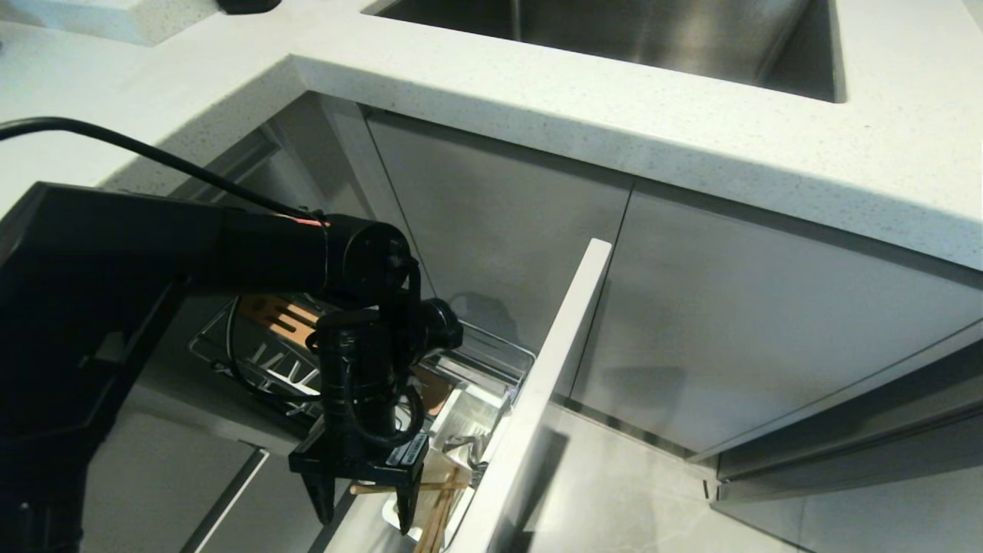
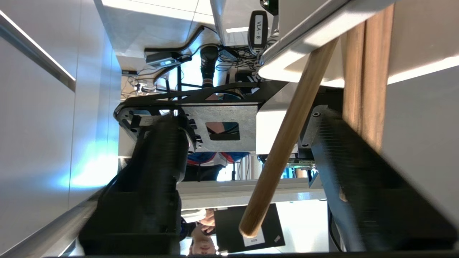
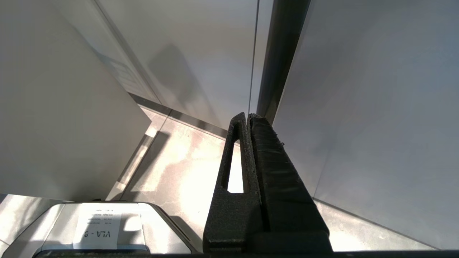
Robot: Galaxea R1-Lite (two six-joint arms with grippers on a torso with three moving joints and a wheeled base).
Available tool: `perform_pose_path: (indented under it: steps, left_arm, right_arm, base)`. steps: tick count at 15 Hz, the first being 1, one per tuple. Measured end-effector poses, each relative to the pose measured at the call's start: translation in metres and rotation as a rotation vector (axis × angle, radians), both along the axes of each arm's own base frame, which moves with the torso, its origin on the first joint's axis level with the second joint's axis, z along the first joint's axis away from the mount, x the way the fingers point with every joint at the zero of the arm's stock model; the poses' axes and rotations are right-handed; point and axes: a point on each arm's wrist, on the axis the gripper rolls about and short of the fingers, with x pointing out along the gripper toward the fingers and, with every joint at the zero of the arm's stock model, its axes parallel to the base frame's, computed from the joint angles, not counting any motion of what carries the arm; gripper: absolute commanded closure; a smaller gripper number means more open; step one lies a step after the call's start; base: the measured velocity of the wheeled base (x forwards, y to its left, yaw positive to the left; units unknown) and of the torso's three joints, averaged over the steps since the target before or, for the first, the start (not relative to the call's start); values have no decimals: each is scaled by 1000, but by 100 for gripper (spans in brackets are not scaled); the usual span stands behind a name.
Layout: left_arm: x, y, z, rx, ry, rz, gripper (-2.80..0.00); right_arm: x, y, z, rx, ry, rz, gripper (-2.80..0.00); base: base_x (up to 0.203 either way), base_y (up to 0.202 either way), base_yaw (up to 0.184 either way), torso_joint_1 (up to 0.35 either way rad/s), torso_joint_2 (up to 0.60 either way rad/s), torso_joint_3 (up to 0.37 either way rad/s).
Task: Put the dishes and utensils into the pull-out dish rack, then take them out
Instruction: Take the chopsticks out of the cupboard
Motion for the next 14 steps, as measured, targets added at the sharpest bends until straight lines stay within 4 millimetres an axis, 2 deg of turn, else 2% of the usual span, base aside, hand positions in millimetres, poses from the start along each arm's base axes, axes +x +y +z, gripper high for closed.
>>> perform_pose_path:
  steps: [8, 14]
  left_arm:
    - [2, -6, 5, -85, 19, 22, 0]
    - [-8, -14, 9, -72, 34, 5, 0]
  right_arm:
    - [0, 0, 0, 0, 0, 0, 0]
    - [0, 0, 0, 0, 0, 0, 0]
  base:
    - [0, 0, 0, 0, 0, 0]
    - [0, 0, 0, 0, 0, 0]
